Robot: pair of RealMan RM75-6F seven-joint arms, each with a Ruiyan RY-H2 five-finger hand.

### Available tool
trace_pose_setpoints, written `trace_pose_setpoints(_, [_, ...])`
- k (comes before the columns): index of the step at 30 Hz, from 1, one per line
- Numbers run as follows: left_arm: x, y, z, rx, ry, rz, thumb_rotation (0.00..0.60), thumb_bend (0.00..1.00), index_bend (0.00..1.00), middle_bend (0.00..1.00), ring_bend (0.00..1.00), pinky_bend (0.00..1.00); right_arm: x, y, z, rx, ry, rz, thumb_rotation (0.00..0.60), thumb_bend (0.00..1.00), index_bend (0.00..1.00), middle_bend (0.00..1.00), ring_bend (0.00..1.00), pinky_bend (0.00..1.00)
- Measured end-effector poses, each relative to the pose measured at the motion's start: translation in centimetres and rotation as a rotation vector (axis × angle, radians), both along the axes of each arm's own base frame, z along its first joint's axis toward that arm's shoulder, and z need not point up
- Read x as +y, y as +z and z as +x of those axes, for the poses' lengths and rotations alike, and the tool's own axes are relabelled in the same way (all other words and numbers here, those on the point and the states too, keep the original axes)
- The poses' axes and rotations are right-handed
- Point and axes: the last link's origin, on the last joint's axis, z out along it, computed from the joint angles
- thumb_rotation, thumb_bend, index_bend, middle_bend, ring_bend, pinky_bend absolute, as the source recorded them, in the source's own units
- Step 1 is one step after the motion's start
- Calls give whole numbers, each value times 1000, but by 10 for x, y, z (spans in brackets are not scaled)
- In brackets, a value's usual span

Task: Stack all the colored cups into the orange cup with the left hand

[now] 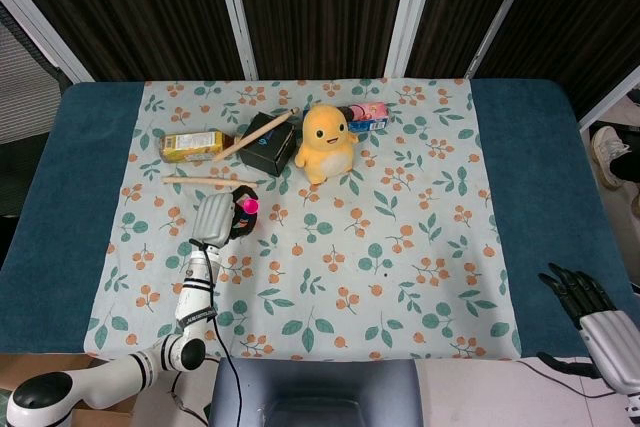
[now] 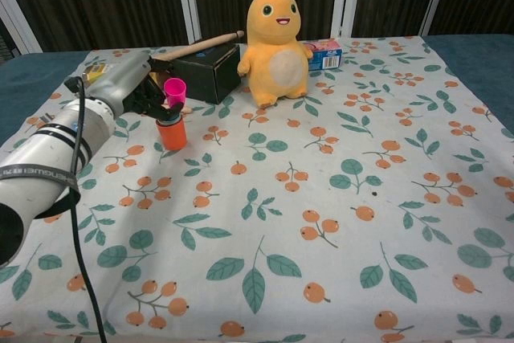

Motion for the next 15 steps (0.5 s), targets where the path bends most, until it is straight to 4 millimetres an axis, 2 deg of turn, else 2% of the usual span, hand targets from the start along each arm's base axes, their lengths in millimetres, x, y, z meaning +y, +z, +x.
trace_pose_setpoints(15, [-2,8,-19,-1,26,-16,600,445,660,1000,1000,1000,2,1,0,-2,5,-5,600,117,0,0,0,0])
